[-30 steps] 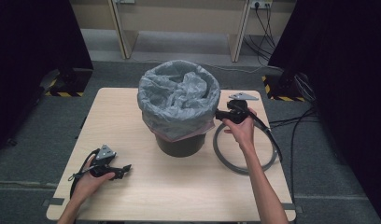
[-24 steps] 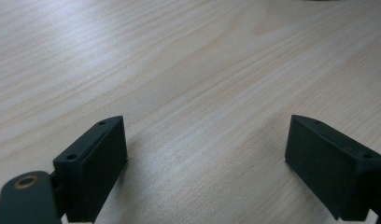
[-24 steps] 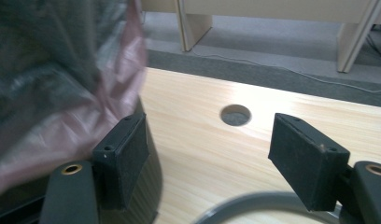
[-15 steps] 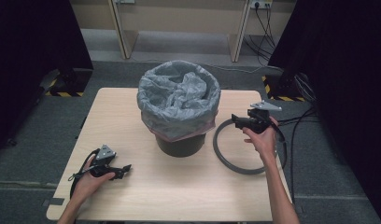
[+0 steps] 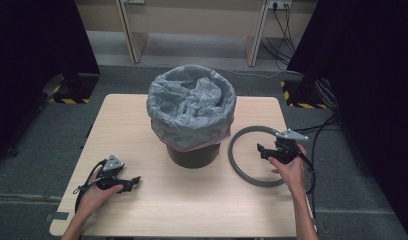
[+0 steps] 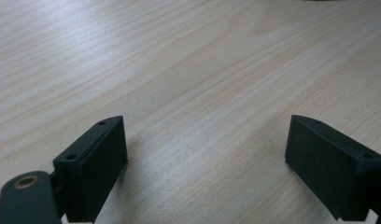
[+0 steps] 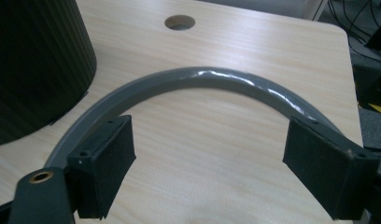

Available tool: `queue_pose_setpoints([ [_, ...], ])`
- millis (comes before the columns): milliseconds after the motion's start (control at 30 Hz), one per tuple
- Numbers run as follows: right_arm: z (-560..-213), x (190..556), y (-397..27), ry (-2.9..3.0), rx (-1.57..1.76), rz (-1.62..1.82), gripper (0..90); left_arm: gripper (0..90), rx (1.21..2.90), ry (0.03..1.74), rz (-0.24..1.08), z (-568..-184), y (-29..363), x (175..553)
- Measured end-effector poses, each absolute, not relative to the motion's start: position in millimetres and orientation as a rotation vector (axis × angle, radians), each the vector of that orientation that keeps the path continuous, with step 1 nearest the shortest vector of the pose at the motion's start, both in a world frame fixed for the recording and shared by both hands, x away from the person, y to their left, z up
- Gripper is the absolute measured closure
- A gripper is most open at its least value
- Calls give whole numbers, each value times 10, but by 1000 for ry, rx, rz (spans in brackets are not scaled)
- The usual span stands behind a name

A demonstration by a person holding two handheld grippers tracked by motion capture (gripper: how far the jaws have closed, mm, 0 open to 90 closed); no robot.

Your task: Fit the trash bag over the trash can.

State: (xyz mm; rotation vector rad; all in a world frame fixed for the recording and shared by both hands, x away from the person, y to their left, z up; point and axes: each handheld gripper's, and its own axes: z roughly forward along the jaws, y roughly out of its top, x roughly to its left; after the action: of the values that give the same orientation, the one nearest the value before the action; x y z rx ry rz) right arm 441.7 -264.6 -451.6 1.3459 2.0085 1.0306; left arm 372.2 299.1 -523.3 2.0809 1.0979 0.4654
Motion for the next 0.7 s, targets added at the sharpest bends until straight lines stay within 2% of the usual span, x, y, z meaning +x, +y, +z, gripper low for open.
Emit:
queue_pose_setpoints([
  [333,-4640,4349,-2765,2008,1365,957,164,118,2080,1098,465,-5234,2990,3724],
  [700,-4824,4209,-3185,1911,1519,896,174,99,2084,1104,465,-5233,2980,3742],
])
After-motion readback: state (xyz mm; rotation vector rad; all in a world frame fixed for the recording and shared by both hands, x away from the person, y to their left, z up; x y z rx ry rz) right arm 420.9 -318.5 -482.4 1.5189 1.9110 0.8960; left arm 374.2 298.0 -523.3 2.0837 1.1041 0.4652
